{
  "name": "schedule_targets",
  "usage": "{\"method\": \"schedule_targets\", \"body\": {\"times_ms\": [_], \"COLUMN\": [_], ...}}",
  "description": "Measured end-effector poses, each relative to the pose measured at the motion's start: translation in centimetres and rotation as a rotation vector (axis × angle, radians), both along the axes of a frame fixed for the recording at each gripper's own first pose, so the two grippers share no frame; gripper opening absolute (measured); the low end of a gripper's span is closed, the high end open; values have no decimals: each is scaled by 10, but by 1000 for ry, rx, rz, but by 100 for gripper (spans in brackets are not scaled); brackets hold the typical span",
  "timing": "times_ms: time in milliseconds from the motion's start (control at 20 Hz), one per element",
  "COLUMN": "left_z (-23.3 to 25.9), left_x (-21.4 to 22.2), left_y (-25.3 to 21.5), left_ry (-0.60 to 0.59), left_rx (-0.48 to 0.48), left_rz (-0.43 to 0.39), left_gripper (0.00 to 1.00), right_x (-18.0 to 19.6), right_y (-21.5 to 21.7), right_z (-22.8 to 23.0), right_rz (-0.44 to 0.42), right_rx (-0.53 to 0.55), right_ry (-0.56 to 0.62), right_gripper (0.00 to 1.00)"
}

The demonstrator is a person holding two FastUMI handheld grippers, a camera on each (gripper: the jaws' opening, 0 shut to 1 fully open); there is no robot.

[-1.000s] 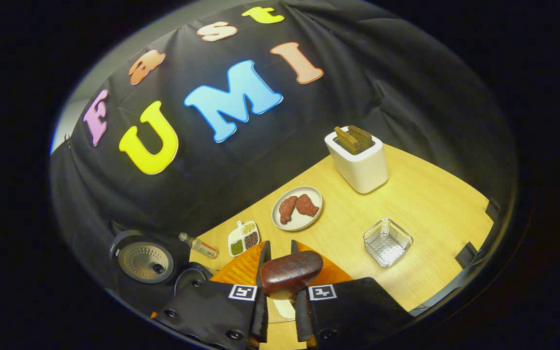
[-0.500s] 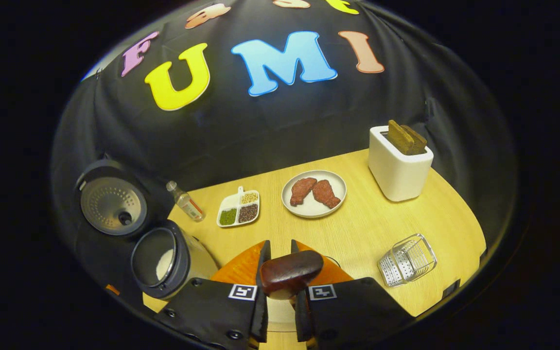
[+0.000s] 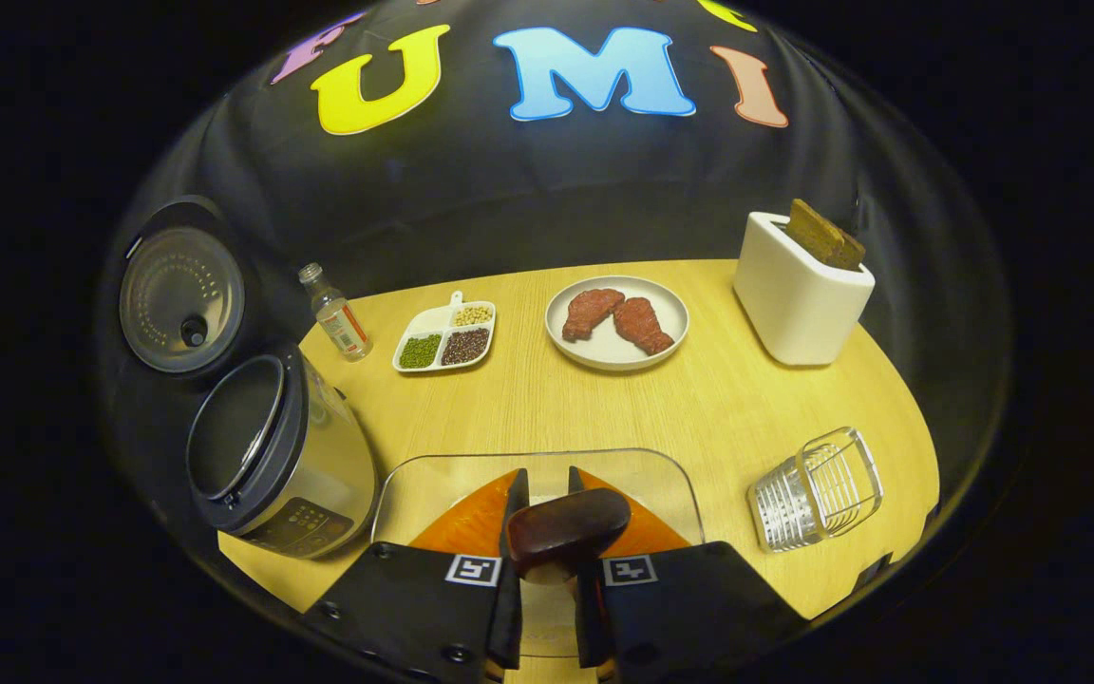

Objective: Close the left gripper, press the button to open the rice cooker; take a wooden spoon from the chopstick holder with the right hand, scoop a spoonful of rice and pour it into the rice cooker, then put the wooden spoon back into the chopstick holder.

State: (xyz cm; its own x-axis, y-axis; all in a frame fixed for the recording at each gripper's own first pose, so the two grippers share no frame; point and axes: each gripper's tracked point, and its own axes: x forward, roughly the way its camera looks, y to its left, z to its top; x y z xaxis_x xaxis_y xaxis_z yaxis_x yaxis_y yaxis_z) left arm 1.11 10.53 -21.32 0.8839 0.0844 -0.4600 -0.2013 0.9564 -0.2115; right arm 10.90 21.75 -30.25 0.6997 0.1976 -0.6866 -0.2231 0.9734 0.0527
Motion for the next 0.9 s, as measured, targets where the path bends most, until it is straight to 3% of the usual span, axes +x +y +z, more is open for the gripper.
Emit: {"method": "schedule_targets", "body": {"times_ms": [250, 300, 450, 650, 700, 850, 900], "left_z": [-9, -11, -14, -10, -9, -6, -7], "left_x": [-9, -12, -16, -21, -23, -24, -24], "left_y": [3, 3, 4, 12, 14, 14, 13], "left_ry": [16, 19, 24, 15, 12, 6, 7], "left_rx": [-7, -14, -22, -9, -6, -6, -5], "left_rz": [11, 15, 27, 45, 47, 45, 44], "left_gripper": [98, 98, 98, 98, 98, 98, 98], "right_x": [-12, -13, -14, -13, -14, -16, -13], "right_y": [28, 33, 49, 61, 63, 71, 69], "right_z": [-7, -7, -12, -13, -14, -10, -7], "right_rz": [-36, -55, -119, -127, -133, -193, -224], "right_rx": [142, 180, 278, 297, 312, 420, 448], "right_ry": [96, 121, 197, 225, 239, 300, 312], "right_gripper": [25, 22, 25, 21, 24, 22, 25]}}
